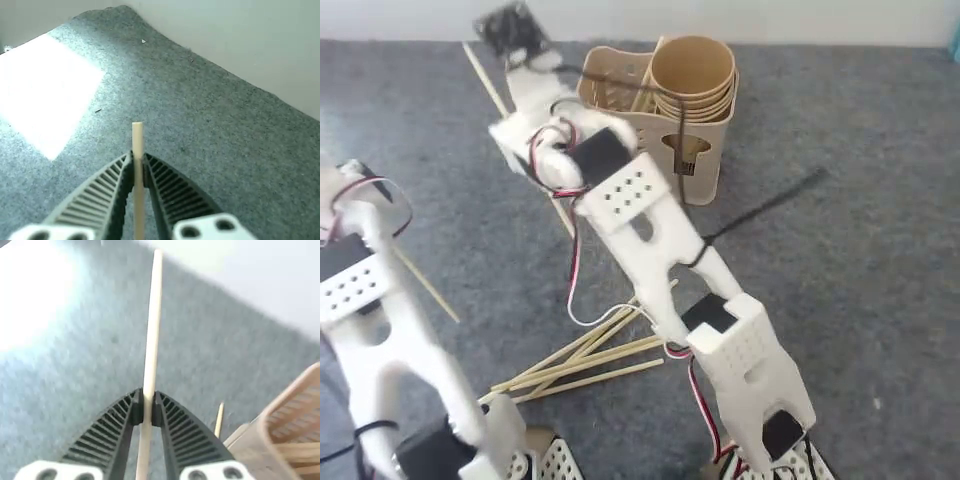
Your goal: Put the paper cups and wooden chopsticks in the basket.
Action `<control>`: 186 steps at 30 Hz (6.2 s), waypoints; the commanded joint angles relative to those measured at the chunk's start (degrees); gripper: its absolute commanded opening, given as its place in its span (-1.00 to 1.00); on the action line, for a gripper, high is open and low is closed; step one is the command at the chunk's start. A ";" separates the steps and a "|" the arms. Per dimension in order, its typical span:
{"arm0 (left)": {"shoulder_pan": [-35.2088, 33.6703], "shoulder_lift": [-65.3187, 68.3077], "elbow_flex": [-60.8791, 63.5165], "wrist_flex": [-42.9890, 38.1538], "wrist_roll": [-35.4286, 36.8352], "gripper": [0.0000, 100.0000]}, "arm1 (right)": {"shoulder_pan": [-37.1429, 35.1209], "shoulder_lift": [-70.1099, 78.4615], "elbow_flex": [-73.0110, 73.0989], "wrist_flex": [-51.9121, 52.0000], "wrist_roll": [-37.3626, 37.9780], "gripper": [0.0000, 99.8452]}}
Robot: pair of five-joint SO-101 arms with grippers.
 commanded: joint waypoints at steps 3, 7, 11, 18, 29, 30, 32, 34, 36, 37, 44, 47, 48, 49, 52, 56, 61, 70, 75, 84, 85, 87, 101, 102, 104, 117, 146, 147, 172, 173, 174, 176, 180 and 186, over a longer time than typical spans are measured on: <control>0.26 -2.99 -0.66 -1.32 -0.35 -0.98 | 1.19 -10.15 -16.97 13.93 0.44 -0.98; 0.44 -3.08 -0.75 -1.32 -0.26 -0.98 | 2.42 -11.74 -28.84 22.81 0.44 -0.98; 0.70 -3.52 -1.63 -1.41 -0.26 -0.98 | 6.90 -13.23 -30.07 25.89 0.70 -0.98; 4.40 -13.01 -0.48 -9.67 -0.53 -0.98 | 11.91 -11.12 -30.07 19.38 0.79 -0.98; 11.60 -26.99 7.16 -14.68 -3.52 -0.98 | 13.76 -14.99 -29.98 26.24 2.29 -0.98; 12.40 -27.43 7.78 -16.97 -3.43 -0.98 | 14.20 -14.11 -30.07 24.84 2.29 -0.98; 13.80 -28.13 9.19 -23.56 -3.43 -0.98 | 14.73 -12.09 -30.15 20.44 2.29 -0.98; 14.86 -28.66 11.38 -30.77 -3.43 -0.98 | 16.13 -9.80 -30.07 15.34 2.29 -0.98; 15.30 -28.75 13.93 -36.84 -3.43 -0.98 | 17.01 -6.81 -30.07 9.89 2.29 -0.98; 15.21 -28.75 14.99 -39.03 -3.43 -0.98 | 17.19 -5.23 -30.07 7.08 2.29 -0.98; 12.48 -28.92 20.88 -46.59 -3.43 -0.98 | 19.21 5.14 -30.07 -7.34 2.20 -0.98; 12.48 -31.12 23.52 -48.70 -3.43 -0.98 | 19.21 8.75 -30.07 -14.99 2.20 -0.98; 12.48 -32.44 24.57 -49.32 -3.43 -0.98 | 19.21 9.98 -30.07 -17.80 2.20 -0.98; 12.48 -33.85 25.63 -49.76 -3.43 -0.98 | 19.21 11.21 -30.07 -20.70 2.20 -0.98; 12.66 -38.77 28.09 -49.49 -3.43 -0.98 | 19.21 15.08 -30.07 -28.00 2.20 -0.98; 12.66 -44.22 31.08 -49.41 -3.43 -0.98 | 19.38 18.86 -30.15 -31.43 2.29 -0.98; 12.75 -47.65 32.57 -49.23 -3.43 -0.98 | 20.53 20.53 -30.15 -31.60 2.46 -0.98; 12.84 -48.09 31.96 -45.10 -3.34 -0.98 | 21.14 20.53 -29.98 -27.91 2.73 -0.63; 12.84 -48.09 31.96 -45.01 -3.34 -0.98 | 22.64 17.10 -30.15 -23.25 2.29 -0.75; 12.84 -44.48 16.57 -22.07 6.68 -0.98 | 23.96 -6.90 -30.15 8.13 -6.59 -0.98; 12.92 -42.55 13.67 -20.04 7.47 -0.98 | 23.87 -9.27 -30.07 12.09 -6.24 -0.99; 13.10 -37.80 7.78 -17.23 8.70 -0.98 | 23.87 -13.67 -29.89 19.12 -5.63 -0.99; 34.46 -14.51 -18.86 -18.90 0.88 -0.98 | 38.11 -39.08 -6.33 33.98 -1.32 -0.99; 36.40 -14.07 -18.86 -20.22 -1.23 -0.98 | 38.90 -42.59 -0.70 33.89 0.00 -0.99; 39.74 -12.75 -18.86 -22.42 -3.96 -0.98 | 40.31 -49.98 10.02 33.63 1.58 -0.99; 46.07 9.14 -25.54 -47.65 -4.92 -0.98 | 45.67 -74.59 50.11 32.57 3.60 -0.99; 43.34 35.25 -46.02 -37.80 -4.66 -0.46 | 45.14 -111.69 104.00 15.87 3.78 -0.99; 43.08 33.85 -46.02 -35.69 -4.66 -0.47 | 45.14 -111.69 104.09 15.69 3.78 -0.99; 27.87 -3.69 -43.56 30.86 -4.57 -0.46 | 31.34 -90.77 103.65 3.91 3.69 -0.99; 26.55 -4.92 -41.89 31.56 -4.57 -0.46 | 30.37 -89.19 103.65 2.07 2.55 -0.99; 25.14 -6.24 -39.87 31.91 -4.57 -0.46 | 29.41 -87.69 103.65 0.48 1.76 -0.99; 22.51 -9.32 -34.86 31.65 -4.57 -0.46 | 26.86 -84.70 103.65 -2.51 0.79 -0.99; 17.93 -17.58 -25.10 31.56 -4.57 -0.46 | 21.93 -77.93 102.07 -7.34 0.79 -0.99; 6.33 -29.63 -9.27 31.74 -4.57 -0.46 | 16.04 -66.24 97.76 -14.64 0.62 -0.99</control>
